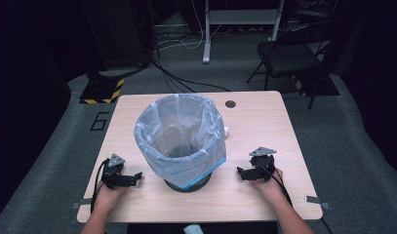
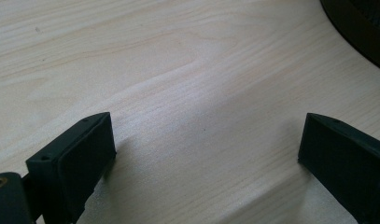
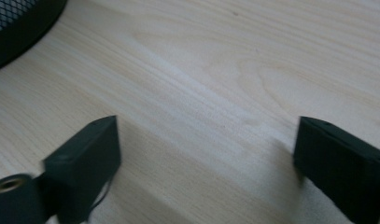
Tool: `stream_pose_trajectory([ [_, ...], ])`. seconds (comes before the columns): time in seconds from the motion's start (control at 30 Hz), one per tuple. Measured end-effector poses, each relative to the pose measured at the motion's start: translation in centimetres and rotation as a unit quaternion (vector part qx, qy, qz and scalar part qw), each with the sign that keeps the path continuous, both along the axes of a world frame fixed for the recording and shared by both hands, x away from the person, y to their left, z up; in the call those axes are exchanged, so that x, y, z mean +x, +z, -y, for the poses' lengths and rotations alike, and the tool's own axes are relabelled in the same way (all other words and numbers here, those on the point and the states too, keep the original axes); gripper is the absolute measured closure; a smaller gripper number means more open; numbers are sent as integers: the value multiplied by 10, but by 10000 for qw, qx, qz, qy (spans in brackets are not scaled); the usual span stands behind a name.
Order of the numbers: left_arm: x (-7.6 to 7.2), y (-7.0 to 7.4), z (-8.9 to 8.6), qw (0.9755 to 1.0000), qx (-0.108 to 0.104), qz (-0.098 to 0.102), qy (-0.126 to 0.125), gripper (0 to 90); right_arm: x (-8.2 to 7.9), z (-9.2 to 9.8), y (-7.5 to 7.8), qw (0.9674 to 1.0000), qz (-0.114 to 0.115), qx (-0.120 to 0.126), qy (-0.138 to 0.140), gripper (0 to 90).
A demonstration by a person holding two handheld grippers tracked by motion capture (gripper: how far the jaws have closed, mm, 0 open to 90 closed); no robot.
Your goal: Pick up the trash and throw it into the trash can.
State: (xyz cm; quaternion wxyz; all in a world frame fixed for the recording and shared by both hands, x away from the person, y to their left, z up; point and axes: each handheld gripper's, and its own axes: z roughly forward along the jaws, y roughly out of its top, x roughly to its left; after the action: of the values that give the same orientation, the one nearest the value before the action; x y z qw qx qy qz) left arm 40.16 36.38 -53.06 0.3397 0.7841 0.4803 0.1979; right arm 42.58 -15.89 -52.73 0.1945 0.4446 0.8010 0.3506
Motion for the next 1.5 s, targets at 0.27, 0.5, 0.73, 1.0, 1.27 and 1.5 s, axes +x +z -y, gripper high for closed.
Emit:
stream_pose_trajectory([
  [0.27,-1,0,1,10000,16,20,13,37,2,4,4,9999,-64,-3,106,291],
  [0.5,-2,0,1,10000,10,16,-24,37,2,1,16,9996,-225,15,173,338],
  [0.73,-2,0,2,10000,17,-2,-40,37,4,-2,32,9994,-85,48,326,341],
  [1.0,-3,0,3,10000,16,19,-80,37,20,-2,53,9990,88,215,379,338],
  [1.27,-3,0,4,9999,34,17,-140,37,37,-9,65,9985,133,287,456,336],
  [1.5,-3,0,4,9999,27,18,-140,36,60,-22,64,9984,102,298,475,321],
])
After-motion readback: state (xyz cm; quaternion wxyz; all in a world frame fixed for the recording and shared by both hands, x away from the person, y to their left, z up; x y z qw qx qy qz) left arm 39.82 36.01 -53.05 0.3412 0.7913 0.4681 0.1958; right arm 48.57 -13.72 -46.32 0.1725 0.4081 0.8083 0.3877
